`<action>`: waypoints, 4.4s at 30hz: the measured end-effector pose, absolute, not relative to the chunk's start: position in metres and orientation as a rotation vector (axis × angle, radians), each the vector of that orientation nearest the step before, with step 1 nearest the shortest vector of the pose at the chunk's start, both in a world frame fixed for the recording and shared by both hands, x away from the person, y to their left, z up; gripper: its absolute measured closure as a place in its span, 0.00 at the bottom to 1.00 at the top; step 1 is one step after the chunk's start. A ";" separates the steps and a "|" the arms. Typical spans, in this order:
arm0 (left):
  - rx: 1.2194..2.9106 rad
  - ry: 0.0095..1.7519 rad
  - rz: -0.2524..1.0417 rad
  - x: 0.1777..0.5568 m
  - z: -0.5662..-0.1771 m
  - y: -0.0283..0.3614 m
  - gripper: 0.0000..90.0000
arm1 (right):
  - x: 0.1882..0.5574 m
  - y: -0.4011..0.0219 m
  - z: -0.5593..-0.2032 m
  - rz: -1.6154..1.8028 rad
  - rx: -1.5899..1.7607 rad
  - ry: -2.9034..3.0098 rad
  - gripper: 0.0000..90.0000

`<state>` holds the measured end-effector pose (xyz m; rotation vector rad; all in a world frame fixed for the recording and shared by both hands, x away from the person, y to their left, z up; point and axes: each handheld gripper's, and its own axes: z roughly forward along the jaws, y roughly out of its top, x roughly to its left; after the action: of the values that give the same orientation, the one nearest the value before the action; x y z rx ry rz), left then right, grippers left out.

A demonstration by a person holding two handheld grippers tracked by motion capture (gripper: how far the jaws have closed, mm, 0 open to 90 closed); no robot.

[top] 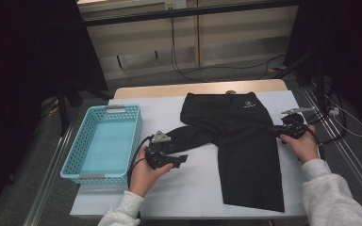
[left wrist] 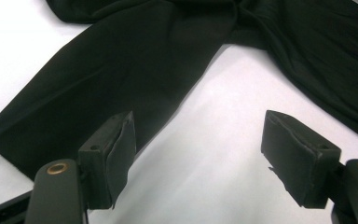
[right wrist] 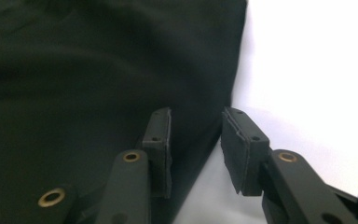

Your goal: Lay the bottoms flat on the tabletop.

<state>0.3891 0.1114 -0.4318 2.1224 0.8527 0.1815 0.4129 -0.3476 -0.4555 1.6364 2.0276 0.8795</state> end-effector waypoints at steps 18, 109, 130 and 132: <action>2.130 0.821 0.190 0.391 -0.430 0.102 0.29 | 0.325 -0.329 -0.456 0.959 1.581 2.083 0.74; 2.048 0.839 0.078 0.415 -0.411 0.099 0.99 | 0.277 -0.320 -0.442 1.082 1.400 2.071 0.36; 2.092 0.748 -0.028 0.401 -0.418 0.073 0.96 | 0.277 -0.320 -0.442 1.090 1.398 2.081 0.35; 2.081 0.741 -0.006 0.401 -0.417 0.072 0.88 | 0.277 -0.320 -0.442 1.089 1.399 2.083 0.35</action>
<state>0.4007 0.0720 -0.4169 2.0812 0.7411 -0.0057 0.2775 -0.3198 -0.4424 1.3986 2.0835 1.0887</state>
